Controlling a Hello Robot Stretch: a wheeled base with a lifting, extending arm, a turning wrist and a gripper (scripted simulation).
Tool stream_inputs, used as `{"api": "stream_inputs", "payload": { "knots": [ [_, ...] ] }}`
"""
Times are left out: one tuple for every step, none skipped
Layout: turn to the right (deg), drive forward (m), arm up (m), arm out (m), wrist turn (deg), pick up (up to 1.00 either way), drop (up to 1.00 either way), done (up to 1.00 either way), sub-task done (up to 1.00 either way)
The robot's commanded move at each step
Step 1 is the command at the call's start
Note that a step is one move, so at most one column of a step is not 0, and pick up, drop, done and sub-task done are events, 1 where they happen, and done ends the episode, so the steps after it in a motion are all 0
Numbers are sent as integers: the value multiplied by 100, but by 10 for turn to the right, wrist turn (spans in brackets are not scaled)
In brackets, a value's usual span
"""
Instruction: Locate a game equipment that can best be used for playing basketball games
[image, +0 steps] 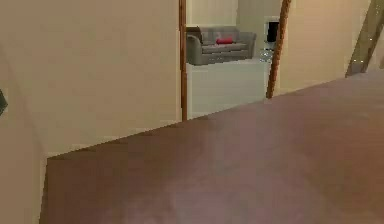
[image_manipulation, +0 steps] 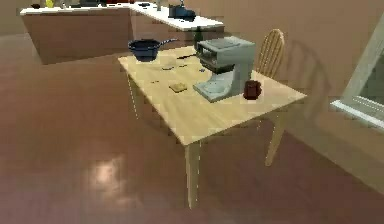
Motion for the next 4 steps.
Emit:
{"api": "stream_inputs", "payload": {
  "knots": [
    [450,0,0,0,0,0,0,0,0],
    [90,0,0,0,0,0,0,0,0],
    [0,15,0,0,0,0,0,0,0],
    [-60,0,0,0,0,0,0,0,0]
  ]
}}
